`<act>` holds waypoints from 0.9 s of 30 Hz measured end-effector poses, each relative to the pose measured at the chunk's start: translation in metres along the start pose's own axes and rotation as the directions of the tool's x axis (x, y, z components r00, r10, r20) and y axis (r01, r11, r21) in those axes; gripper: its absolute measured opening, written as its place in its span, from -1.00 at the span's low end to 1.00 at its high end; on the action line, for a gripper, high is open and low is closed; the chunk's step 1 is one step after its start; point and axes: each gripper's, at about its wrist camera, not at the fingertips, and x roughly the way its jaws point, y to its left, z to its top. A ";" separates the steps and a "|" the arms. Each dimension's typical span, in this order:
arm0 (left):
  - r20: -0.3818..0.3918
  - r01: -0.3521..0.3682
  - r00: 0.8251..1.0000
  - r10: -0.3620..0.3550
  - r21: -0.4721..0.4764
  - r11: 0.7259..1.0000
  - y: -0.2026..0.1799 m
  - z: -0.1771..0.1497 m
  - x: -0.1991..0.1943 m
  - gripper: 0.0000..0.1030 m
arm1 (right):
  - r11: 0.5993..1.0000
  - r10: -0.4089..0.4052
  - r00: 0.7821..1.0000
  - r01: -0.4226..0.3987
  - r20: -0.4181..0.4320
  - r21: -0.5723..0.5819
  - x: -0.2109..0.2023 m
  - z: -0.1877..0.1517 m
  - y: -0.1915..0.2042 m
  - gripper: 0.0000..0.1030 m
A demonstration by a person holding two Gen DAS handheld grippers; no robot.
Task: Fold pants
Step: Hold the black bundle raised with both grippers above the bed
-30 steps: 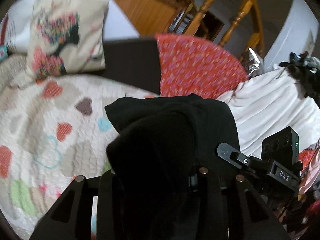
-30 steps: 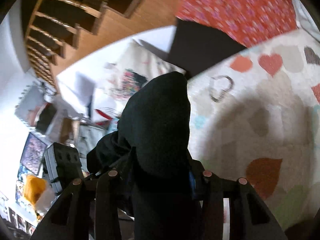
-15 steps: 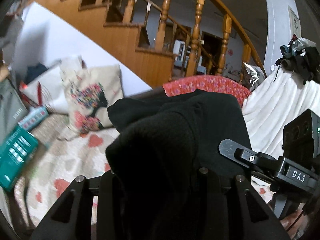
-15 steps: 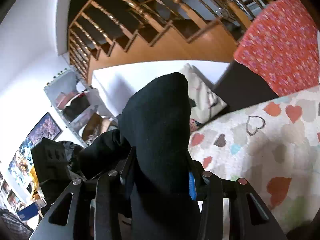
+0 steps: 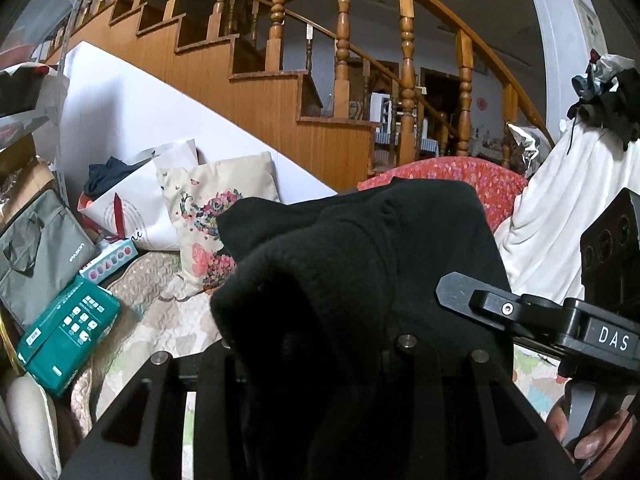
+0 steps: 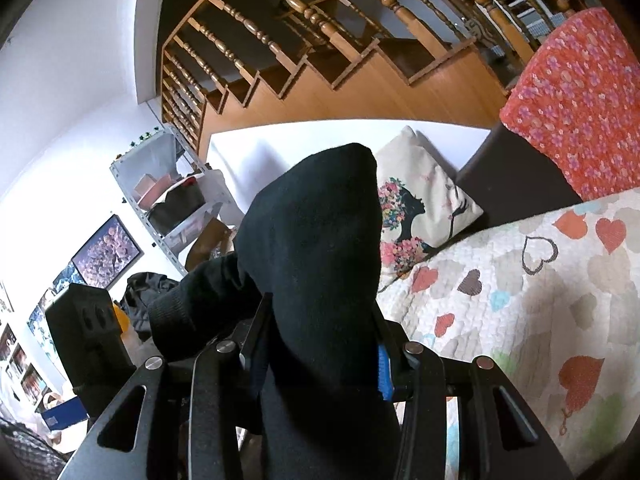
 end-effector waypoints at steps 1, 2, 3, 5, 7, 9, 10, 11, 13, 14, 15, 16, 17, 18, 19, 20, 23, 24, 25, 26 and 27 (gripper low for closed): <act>-0.002 -0.001 1.000 0.001 0.002 1.000 -0.002 0.000 0.001 -0.29 | 1.000 0.001 1.000 -0.001 -0.004 0.009 0.001 -0.001 -0.002 -0.11; -0.005 -0.001 1.000 0.001 0.004 1.000 -0.002 -0.001 0.002 -0.30 | 1.000 0.003 1.000 -0.003 -0.006 0.015 0.001 -0.001 -0.004 -0.11; -0.009 -0.001 1.000 0.001 0.007 1.000 -0.003 -0.001 0.003 -0.29 | 1.000 0.003 1.000 -0.003 -0.007 0.020 0.001 -0.001 -0.006 -0.11; -0.016 -0.002 1.000 0.002 0.010 1.000 -0.004 -0.002 0.006 -0.29 | 1.000 -0.001 1.000 0.001 -0.009 0.025 0.001 -0.001 -0.008 -0.11; -0.024 -0.002 1.000 0.002 0.015 1.000 -0.006 -0.003 0.008 -0.29 | 1.000 -0.005 1.000 0.005 -0.010 0.031 0.001 -0.002 -0.010 -0.11; -0.032 0.000 0.999 0.000 0.017 1.000 -0.007 -0.004 0.011 -0.29 | 0.999 -0.009 1.000 0.009 -0.011 0.038 0.001 -0.003 -0.013 -0.11; -0.036 0.001 0.999 -0.001 0.018 1.000 -0.007 -0.005 0.012 -0.29 | 0.999 -0.010 1.000 0.011 -0.012 0.041 0.001 -0.003 -0.014 -0.11; -0.040 0.002 0.999 -0.001 0.020 1.000 -0.008 -0.005 0.014 -0.29 | 0.999 -0.012 1.000 0.013 -0.013 0.045 0.001 -0.004 -0.016 -0.11; -0.051 0.004 0.999 -0.003 0.022 1.000 -0.008 -0.007 0.018 -0.29 | 0.999 -0.017 1.000 0.018 -0.015 0.051 0.001 -0.004 -0.018 -0.11; -0.055 0.005 0.998 -0.003 0.023 1.000 -0.009 -0.008 0.019 -0.29 | 0.998 -0.019 1.000 0.020 -0.016 0.055 0.001 -0.005 -0.020 -0.11; -0.061 0.005 0.998 -0.003 0.024 1.000 -0.009 -0.009 0.022 -0.29 | 0.998 -0.022 1.000 0.023 -0.018 0.059 0.002 -0.005 -0.022 -0.11; -0.066 0.005 0.998 -0.003 0.025 1.000 -0.010 -0.010 0.023 -0.29 | 0.998 -0.024 1.000 0.025 -0.020 0.062 0.002 -0.006 -0.024 -0.11; -0.071 0.005 0.997 -0.003 0.027 1.000 -0.011 -0.010 0.025 -0.29 | 0.997 -0.026 0.999 0.028 -0.023 0.068 0.003 -0.006 -0.026 -0.11; -0.077 0.005 0.997 -0.003 0.028 1.000 -0.012 -0.011 0.027 -0.29 | 0.997 -0.028 0.999 0.029 -0.024 0.072 0.003 -0.007 -0.027 -0.11; -0.083 0.006 0.997 -0.004 0.028 1.000 -0.012 -0.012 0.029 -0.29 | 0.997 -0.030 0.999 0.032 -0.026 0.076 0.004 -0.007 -0.029 -0.11; -0.088 0.007 0.996 -0.005 0.028 1.000 -0.013 -0.012 0.031 -0.29 | 0.996 -0.032 0.999 0.034 -0.028 0.081 0.004 -0.008 -0.031 -0.11; -0.104 0.009 0.995 -0.006 0.029 1.000 -0.014 -0.015 0.037 -0.29 | 0.995 -0.038 0.999 0.041 -0.033 0.094 0.006 -0.009 -0.036 -0.11; -0.108 0.010 0.994 -0.006 0.030 1.000 -0.014 -0.016 0.038 -0.29 | 0.994 -0.039 0.999 0.042 -0.035 0.097 0.007 -0.010 -0.038 -0.11; -0.112 0.010 0.994 -0.007 0.031 0.999 -0.015 -0.016 0.040 -0.29 | 0.994 -0.041 0.999 0.044 -0.036 0.100 0.007 -0.010 -0.040 -0.11; -0.115 0.011 0.993 -0.007 0.032 0.999 -0.016 -0.016 0.041 -0.29 | 0.993 -0.042 0.998 0.046 -0.038 0.104 0.008 -0.010 -0.041 -0.11; -0.120 0.012 0.993 -0.008 0.032 0.999 -0.017 -0.017 0.044 -0.29 | 0.993 -0.044 0.998 0.048 -0.039 0.107 0.008 -0.010 -0.043 -0.11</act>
